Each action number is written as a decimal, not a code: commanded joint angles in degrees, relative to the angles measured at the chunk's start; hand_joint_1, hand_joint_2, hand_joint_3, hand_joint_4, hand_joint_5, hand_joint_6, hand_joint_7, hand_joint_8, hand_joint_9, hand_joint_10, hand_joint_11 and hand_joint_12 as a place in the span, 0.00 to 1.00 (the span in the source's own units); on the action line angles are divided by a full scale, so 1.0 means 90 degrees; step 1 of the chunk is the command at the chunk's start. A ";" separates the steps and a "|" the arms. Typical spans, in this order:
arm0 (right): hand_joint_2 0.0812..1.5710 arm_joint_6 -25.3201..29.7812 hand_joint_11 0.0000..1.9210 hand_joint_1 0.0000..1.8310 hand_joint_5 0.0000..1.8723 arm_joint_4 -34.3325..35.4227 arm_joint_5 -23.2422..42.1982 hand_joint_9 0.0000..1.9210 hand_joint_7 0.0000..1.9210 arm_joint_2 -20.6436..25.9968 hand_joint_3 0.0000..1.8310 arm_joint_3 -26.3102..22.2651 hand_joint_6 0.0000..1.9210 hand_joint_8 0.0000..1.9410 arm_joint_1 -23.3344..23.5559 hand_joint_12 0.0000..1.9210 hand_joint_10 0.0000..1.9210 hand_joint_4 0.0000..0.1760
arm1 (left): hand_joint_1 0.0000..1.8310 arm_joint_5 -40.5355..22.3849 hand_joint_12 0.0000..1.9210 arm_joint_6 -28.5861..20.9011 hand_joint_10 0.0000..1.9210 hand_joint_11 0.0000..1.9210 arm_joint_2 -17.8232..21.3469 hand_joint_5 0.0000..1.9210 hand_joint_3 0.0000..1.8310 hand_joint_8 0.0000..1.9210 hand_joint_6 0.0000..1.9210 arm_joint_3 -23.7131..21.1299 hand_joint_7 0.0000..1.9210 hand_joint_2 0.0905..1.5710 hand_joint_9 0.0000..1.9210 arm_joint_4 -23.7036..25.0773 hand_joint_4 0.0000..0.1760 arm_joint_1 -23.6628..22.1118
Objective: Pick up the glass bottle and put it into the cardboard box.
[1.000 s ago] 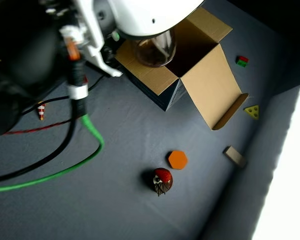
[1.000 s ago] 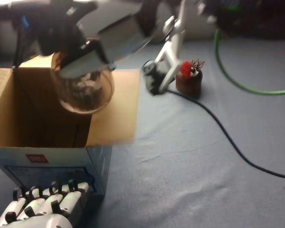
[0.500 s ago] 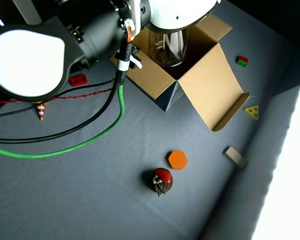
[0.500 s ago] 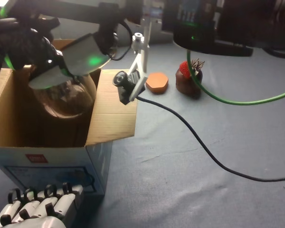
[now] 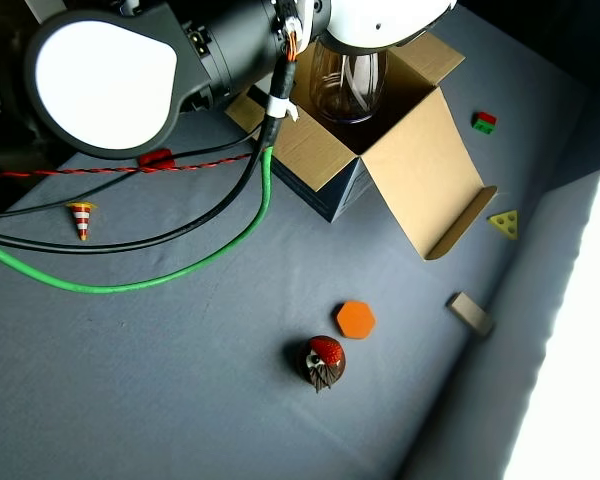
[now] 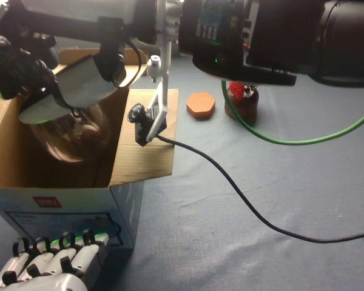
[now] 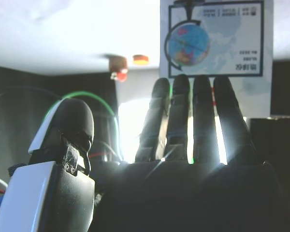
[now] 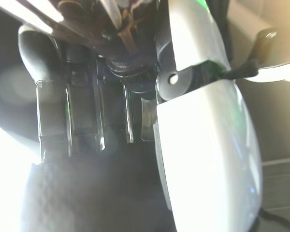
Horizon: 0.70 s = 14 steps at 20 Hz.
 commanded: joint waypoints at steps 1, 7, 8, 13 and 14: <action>0.68 -0.0075 0.37 0.69 0.49 0.0412 0.0555 0.51 0.58 0.0008 0.00 0.0004 0.51 0.49 0.0037 0.82 0.58 0.00 | 0.07 -0.0394 0.16 -0.0036 0.00 0.00 0.0006 0.08 0.00 0.00 0.00 0.0035 0.09 0.80 0.07 0.0550 0.00 -0.0014; 0.71 -0.0464 0.34 0.67 0.48 0.0734 0.0431 0.45 0.53 -0.0060 0.00 0.0007 0.53 0.60 -0.0053 0.88 0.69 0.00 | 0.01 -0.0394 0.17 -0.0129 0.00 0.00 -0.0019 0.07 0.00 0.00 0.00 0.0081 0.08 0.81 0.06 0.0678 0.00 0.0109; 0.71 -0.0550 0.34 0.67 0.48 0.0788 0.0396 0.44 0.52 -0.0069 0.00 0.0007 0.53 0.60 -0.0071 0.89 0.70 0.00 | 0.00 -0.0394 0.16 -0.0204 0.00 0.00 -0.0027 0.08 0.00 0.00 0.00 0.0084 0.08 0.82 0.06 0.0678 0.00 0.0166; 0.72 -0.0787 0.33 0.67 0.44 0.0878 0.0336 0.43 0.51 -0.0122 0.00 0.0006 0.58 0.62 -0.0148 0.91 0.73 0.00 | 0.00 -0.0394 0.14 -0.0244 0.00 0.00 -0.0027 0.07 0.00 0.00 0.00 0.0103 0.07 0.81 0.06 0.0770 0.00 0.0202; 0.73 -0.0802 0.32 0.67 0.43 0.0885 0.0333 0.43 0.51 -0.0129 0.01 0.0006 0.59 0.63 -0.0154 0.91 0.73 0.00 | 0.00 -0.0394 0.12 -0.0243 0.00 0.00 -0.0027 0.06 0.00 0.00 0.00 0.0107 0.06 0.81 0.05 0.0772 0.00 0.0203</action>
